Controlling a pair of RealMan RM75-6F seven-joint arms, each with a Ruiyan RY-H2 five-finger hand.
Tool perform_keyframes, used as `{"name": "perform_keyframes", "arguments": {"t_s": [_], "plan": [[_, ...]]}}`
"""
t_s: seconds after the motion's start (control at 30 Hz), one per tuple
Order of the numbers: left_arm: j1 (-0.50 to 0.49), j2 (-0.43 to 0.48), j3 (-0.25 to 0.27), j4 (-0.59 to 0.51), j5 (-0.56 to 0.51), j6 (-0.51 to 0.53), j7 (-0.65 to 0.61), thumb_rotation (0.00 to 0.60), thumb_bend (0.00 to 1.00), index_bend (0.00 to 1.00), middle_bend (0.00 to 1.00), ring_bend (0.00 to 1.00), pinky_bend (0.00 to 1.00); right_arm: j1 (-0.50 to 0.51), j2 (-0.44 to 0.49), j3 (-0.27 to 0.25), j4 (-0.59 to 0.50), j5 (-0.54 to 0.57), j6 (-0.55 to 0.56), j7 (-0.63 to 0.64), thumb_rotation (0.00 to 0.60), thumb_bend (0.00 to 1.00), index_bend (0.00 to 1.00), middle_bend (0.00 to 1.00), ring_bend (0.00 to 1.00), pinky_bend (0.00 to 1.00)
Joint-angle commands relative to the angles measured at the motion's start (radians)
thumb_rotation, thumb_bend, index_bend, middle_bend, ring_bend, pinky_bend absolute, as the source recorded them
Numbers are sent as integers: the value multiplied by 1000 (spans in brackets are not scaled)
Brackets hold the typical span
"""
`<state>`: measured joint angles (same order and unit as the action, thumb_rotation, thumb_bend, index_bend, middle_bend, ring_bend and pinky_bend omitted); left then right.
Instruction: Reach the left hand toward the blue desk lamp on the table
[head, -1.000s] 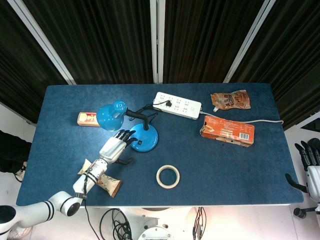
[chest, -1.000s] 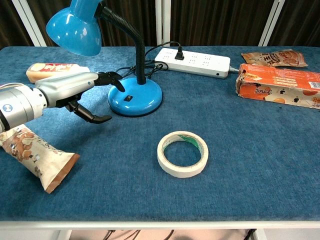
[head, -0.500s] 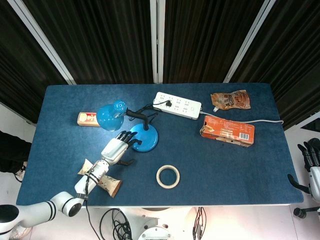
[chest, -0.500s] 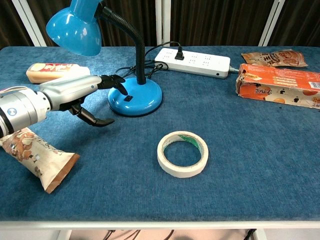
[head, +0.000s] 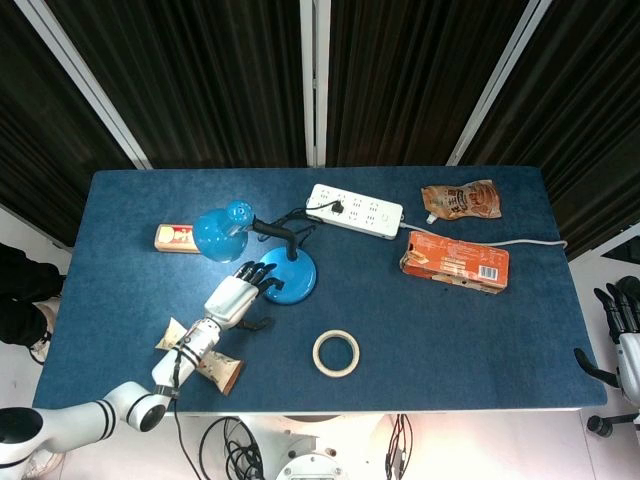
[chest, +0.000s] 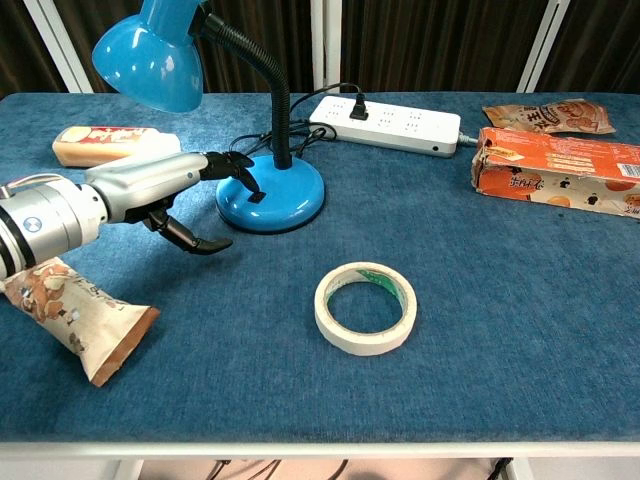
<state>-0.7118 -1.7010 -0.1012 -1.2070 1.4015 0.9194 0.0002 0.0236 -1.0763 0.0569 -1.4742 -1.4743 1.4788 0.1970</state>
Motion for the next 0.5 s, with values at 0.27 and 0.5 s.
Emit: {"name": "perform_keyframes", "arguments": {"t_s": [0.27,0.5], "plan": [[-5,-9,4,19,-9,-9,-1,468,299,187,0,0,0,2,-3,1,5,2,-6,2,600,211,0,0,0,0],[-2,-2,1,12,-4,11,-7,468,299,181,0,0,0,5,-4,3,8,4,-11,4,600,211,0,0,0,0]]}}
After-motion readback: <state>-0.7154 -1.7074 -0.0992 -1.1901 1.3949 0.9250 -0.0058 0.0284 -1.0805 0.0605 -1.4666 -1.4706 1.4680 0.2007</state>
